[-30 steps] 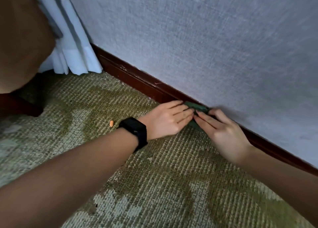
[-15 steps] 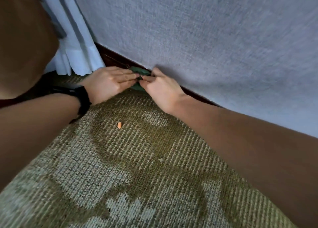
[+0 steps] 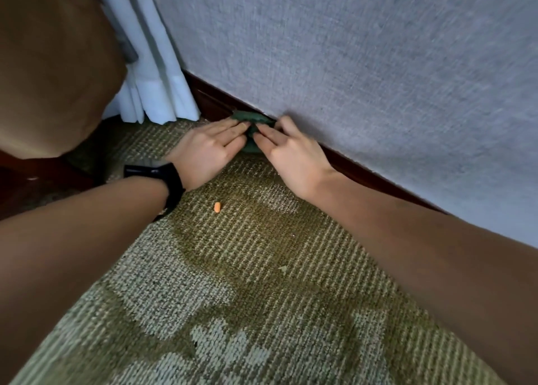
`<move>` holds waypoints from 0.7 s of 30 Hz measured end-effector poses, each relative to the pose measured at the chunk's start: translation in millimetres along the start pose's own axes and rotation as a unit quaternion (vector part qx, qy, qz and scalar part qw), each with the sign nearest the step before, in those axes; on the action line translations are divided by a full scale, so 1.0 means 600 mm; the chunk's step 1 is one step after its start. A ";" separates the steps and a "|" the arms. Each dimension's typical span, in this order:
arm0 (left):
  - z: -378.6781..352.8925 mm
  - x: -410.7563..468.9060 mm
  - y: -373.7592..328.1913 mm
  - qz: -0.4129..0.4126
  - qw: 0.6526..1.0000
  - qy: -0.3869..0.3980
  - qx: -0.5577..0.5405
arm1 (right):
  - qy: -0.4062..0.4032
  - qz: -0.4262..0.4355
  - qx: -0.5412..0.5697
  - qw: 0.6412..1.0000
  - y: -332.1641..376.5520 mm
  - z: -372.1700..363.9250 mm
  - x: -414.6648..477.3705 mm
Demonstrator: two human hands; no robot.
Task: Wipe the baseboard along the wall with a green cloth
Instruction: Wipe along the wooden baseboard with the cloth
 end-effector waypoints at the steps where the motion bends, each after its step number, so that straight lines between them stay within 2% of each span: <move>1: 0.000 0.002 -0.007 0.012 1.000 0.003 0.001 | 0.002 -0.001 -0.002 1.000 -0.002 0.001 -0.004; 3: 0.002 0.008 -0.030 0.019 1.000 0.013 0.011 | 0.005 -0.010 0.001 1.000 -0.008 0.003 -0.017; 7: 0.002 0.031 -0.102 0.003 0.999 -0.032 0.006 | -0.013 -0.023 -0.022 0.999 -0.026 -0.001 -0.082; 9: -0.009 0.045 -0.150 0.037 0.996 -0.063 -0.051 | -0.043 -0.026 -0.025 0.998 -0.048 -0.002 -0.135; 11: -0.021 0.059 -0.201 0.098 0.986 -0.053 -0.123 | -0.058 -0.017 -0.004 0.998 -0.076 -0.006 -0.191; 13: -0.031 0.073 -0.251 0.099 0.980 -0.043 -0.167 | -0.060 -0.001 0.001 0.998 -0.102 -0.004 -0.245; 15: -0.027 0.083 -0.280 0.052 0.982 -0.039 -0.175 | -0.056 0.005 0.002 0.998 -0.119 -0.003 -0.279; 18: -0.017 0.090 -0.273 -0.081 0.987 -0.103 -0.097 | -0.045 0.006 0.008 0.999 -0.120 -0.004 -0.284; 21: -0.010 0.091 -0.242 -0.136 0.983 -0.109 -0.064 | -0.050 -0.001 0.007 0.999 -0.112 -0.005 -0.264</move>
Point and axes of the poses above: each hand's wrist, its own x-axis towards the middle knuckle, its own z-axis out of the back of the hand, y = z × x, the point moved 2 cm from there along x, towards the middle knuckle, and after that the axes turned 2 degrees about -x, right-handed, at the moved point
